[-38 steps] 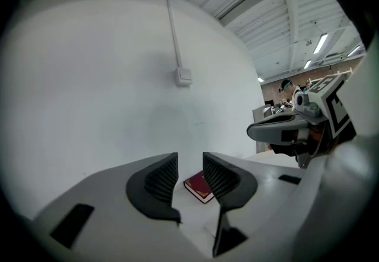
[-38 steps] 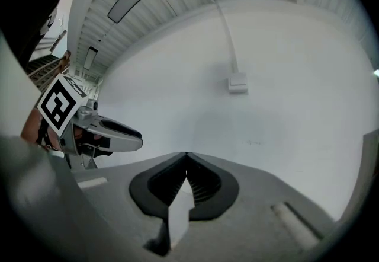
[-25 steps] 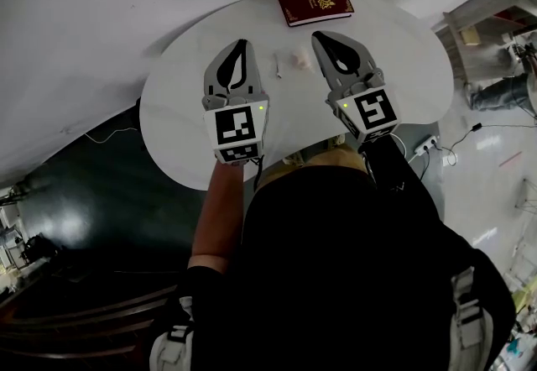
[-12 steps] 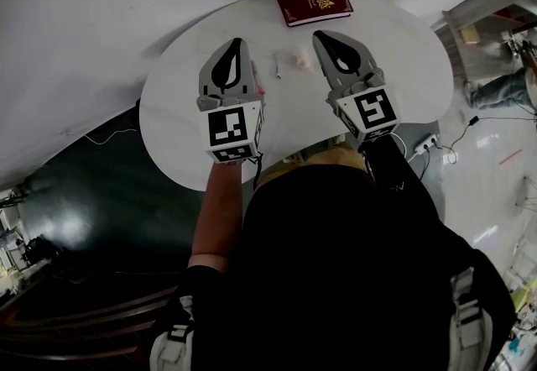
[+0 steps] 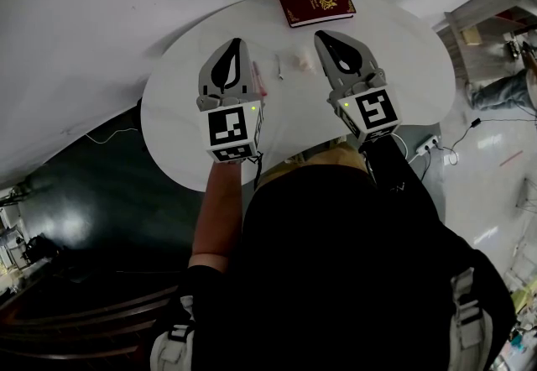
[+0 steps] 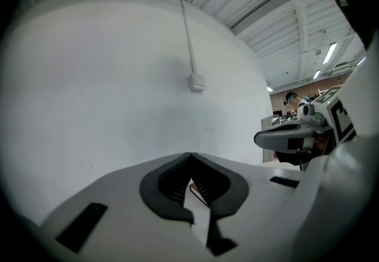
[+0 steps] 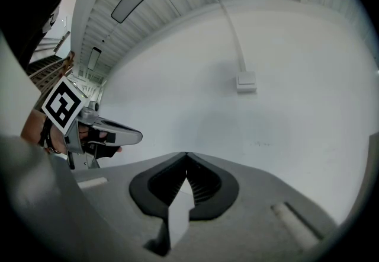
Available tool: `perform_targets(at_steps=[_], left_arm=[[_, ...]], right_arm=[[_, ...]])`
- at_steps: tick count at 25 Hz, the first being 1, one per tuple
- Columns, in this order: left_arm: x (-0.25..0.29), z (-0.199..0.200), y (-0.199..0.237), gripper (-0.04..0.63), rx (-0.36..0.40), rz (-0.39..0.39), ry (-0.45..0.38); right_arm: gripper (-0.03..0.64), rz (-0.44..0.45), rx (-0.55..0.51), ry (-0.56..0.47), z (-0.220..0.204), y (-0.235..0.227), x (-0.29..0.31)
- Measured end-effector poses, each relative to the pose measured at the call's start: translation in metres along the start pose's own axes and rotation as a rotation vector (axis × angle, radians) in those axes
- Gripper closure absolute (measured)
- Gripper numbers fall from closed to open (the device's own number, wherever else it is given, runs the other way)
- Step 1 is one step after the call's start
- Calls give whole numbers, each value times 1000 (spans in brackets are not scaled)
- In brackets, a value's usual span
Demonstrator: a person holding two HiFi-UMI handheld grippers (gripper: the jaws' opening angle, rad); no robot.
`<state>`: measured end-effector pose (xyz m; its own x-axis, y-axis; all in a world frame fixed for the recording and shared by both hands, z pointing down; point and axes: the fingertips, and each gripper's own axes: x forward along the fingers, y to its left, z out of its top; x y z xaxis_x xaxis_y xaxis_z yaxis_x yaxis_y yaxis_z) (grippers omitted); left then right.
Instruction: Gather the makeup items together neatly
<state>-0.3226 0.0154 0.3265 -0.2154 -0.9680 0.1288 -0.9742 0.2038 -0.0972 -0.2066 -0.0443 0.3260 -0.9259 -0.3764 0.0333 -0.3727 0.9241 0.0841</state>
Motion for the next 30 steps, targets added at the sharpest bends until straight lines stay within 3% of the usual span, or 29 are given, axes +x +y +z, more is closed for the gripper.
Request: perform_targets(at_steps=[25, 30], left_arm=[[4, -7, 11, 586, -10, 5, 12], [0, -8, 8, 586, -6, 5, 12]], right_arm=[[612, 25, -6, 18, 2, 9, 15], [612, 35, -100, 40, -3, 15, 12]])
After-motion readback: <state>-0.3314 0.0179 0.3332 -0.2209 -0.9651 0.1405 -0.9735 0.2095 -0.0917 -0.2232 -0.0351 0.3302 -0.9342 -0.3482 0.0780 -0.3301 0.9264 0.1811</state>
